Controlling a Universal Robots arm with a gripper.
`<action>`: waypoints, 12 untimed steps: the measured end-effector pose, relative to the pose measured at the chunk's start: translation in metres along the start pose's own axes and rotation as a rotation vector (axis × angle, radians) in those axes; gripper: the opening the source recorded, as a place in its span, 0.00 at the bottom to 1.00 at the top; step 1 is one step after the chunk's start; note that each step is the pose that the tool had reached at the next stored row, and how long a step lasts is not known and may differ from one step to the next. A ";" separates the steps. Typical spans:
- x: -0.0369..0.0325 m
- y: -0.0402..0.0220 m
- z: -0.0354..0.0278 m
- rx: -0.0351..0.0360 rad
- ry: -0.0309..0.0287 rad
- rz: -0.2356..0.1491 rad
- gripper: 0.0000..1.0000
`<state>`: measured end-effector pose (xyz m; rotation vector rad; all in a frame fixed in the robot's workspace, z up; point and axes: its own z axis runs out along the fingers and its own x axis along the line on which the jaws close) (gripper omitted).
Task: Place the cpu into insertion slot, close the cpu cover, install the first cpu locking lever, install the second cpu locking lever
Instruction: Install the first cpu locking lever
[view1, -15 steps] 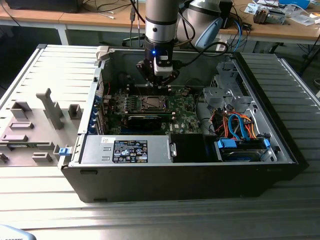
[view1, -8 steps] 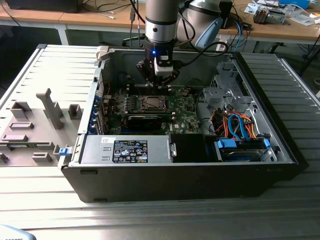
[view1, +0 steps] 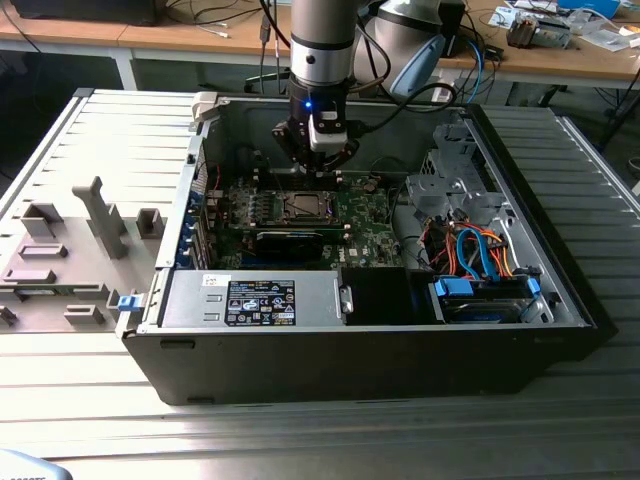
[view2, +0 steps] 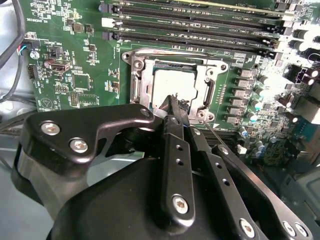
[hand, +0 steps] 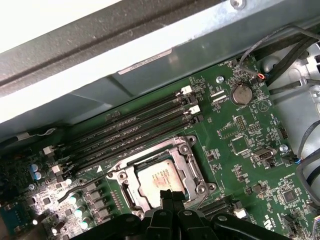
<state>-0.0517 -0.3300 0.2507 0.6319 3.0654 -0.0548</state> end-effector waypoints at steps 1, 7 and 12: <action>0.0000 0.0000 0.0000 0.0000 -0.0001 -0.002 0.11; 0.0000 0.0000 0.0000 -0.0002 -0.0003 -0.010 0.11; 0.0000 0.0000 0.0000 -0.0003 -0.0005 -0.016 0.11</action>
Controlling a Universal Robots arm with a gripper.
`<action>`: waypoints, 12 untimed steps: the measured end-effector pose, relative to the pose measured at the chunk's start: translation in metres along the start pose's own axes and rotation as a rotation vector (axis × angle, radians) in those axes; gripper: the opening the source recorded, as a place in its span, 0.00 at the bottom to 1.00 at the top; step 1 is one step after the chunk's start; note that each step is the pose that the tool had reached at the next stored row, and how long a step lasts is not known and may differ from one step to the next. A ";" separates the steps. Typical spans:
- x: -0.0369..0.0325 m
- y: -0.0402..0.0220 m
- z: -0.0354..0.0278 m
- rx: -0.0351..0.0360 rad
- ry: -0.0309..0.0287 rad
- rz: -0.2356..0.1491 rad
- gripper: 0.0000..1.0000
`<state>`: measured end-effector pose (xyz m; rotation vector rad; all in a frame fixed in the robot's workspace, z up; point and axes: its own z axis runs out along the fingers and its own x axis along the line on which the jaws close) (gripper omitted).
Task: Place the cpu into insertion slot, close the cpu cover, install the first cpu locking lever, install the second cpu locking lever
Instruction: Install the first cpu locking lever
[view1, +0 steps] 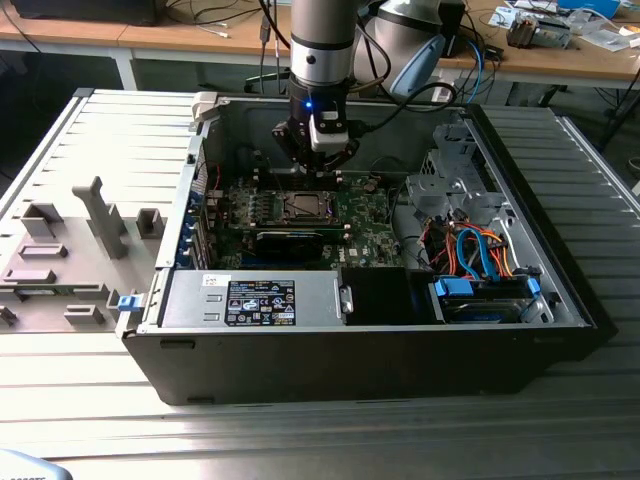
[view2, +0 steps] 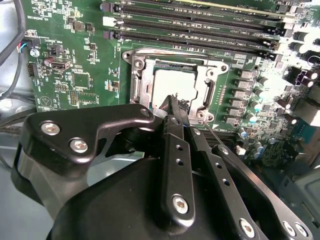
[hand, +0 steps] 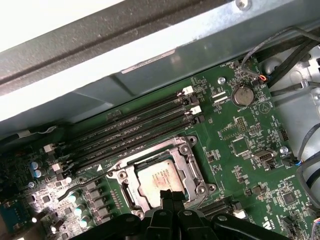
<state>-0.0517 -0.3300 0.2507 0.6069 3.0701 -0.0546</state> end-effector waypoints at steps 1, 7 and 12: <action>0.0000 0.0000 0.0000 0.0000 0.0000 -0.001 0.11; 0.0000 0.0000 0.0000 -0.0001 -0.0002 -0.007 0.11; 0.0000 0.0000 0.0000 -0.0002 -0.0004 -0.012 0.11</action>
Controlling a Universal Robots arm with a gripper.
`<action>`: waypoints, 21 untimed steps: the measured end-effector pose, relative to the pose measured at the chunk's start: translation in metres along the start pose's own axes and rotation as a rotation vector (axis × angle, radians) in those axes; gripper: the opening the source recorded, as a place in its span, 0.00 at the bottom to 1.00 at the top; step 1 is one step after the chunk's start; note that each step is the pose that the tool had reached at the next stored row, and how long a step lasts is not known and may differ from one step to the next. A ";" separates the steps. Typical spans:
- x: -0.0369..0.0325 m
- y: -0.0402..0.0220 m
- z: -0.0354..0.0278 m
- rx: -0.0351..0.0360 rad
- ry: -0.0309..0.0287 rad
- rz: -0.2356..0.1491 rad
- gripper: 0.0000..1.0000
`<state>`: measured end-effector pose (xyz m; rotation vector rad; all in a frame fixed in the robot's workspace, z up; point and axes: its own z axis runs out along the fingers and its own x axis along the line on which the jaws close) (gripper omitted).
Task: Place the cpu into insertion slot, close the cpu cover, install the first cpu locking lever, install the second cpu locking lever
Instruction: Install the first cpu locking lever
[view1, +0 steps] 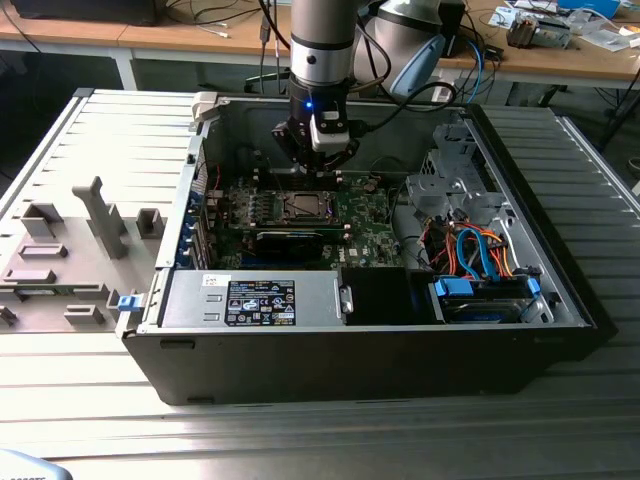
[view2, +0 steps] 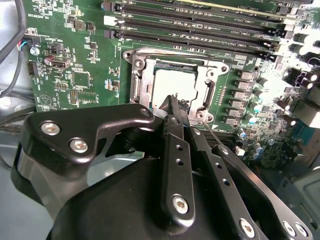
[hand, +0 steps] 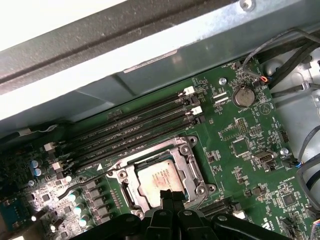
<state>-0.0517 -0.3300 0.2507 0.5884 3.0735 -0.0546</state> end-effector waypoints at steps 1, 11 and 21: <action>0.0000 0.0000 0.0000 -0.0001 0.0000 -0.001 0.11; 0.0000 0.0000 0.0000 -0.0002 -0.0003 -0.010 0.11; 0.0000 0.0000 0.0000 -0.0004 -0.0006 -0.020 0.11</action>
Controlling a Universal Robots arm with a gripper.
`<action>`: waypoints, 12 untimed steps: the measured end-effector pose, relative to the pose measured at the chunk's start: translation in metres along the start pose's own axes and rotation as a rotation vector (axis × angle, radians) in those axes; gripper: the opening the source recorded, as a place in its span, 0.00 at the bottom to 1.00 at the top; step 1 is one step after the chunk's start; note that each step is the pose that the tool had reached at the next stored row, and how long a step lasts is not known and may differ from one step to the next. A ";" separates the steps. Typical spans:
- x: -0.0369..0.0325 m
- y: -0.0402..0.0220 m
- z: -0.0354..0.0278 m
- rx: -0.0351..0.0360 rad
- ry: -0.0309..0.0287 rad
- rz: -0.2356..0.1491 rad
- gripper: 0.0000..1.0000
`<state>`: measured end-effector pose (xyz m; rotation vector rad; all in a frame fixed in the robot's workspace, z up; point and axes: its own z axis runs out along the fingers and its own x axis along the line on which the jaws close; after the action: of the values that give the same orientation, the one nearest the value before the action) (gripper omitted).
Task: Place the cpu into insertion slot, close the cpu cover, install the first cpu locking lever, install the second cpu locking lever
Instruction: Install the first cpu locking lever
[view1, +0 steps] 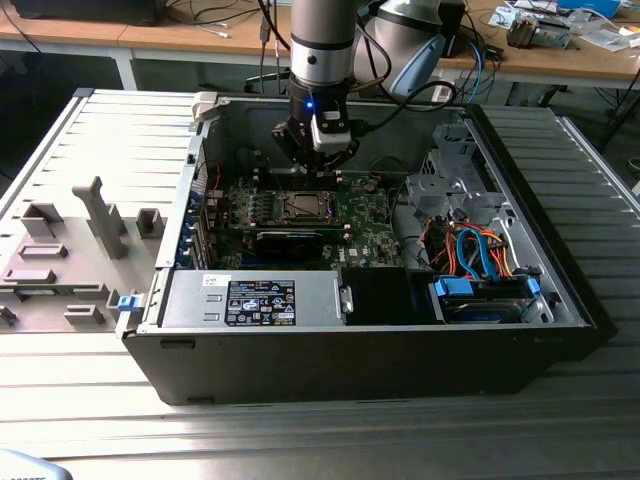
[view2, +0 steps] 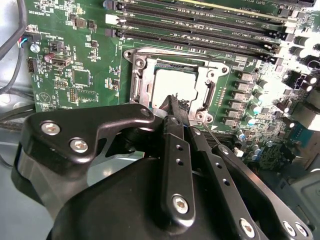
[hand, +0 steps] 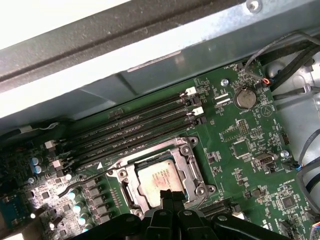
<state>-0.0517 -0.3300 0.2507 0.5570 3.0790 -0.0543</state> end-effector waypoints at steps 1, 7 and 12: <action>0.0000 0.0000 0.0000 0.0000 -0.0001 -0.001 0.11; 0.0000 0.0000 0.0000 -0.0001 -0.0003 -0.008 0.11; 0.0000 0.0000 0.0000 -0.0002 -0.0005 -0.014 0.11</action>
<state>-0.0517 -0.3300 0.2507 0.5355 3.0826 -0.0542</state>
